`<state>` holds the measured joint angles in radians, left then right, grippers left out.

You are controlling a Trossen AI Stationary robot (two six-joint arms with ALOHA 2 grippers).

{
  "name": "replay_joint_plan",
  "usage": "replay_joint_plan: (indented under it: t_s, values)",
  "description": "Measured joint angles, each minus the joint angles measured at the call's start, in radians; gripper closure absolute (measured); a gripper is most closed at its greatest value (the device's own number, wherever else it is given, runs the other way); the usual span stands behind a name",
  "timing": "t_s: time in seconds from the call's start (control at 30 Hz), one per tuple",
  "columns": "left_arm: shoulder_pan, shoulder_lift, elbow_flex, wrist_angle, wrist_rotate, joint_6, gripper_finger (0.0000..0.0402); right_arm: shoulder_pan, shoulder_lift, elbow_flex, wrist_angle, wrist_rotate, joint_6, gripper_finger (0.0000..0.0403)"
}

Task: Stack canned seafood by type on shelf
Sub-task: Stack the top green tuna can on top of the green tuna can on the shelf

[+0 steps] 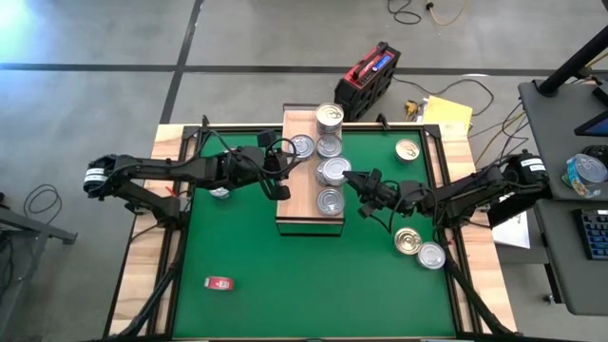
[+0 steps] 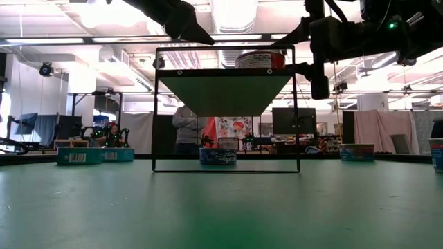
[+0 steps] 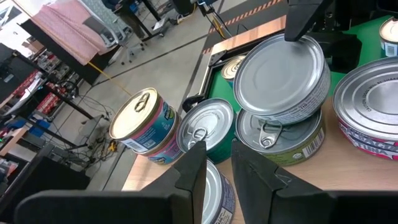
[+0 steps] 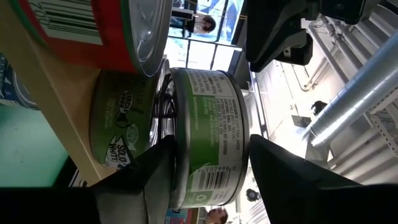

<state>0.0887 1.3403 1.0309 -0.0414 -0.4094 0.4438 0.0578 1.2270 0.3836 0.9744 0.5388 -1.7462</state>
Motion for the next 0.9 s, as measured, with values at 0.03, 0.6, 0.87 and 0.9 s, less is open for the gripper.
replay_joint_plan:
  t_s: [0.03,0.6,0.87,0.9]
  values:
    - [0.000,0.000,0.000,0.000,0.000,0.000,0.0341,0.000,0.000,0.000,0.000,0.000,0.000,0.0206]
    - [0.000,0.000,0.000,0.000,0.000,0.000,0.0341,0.000,0.000,0.024,0.002,0.003,0.000,0.0170]
    - [0.001,0.000,0.000,0.000,0.000,0.000,0.0341,0.000,0.000,0.069,-0.089,0.012,0.007,0.0132]
    - [0.001,0.000,0.000,0.000,0.000,0.000,0.0341,0.000,0.000,0.071,-0.117,0.014,0.007,0.0128]
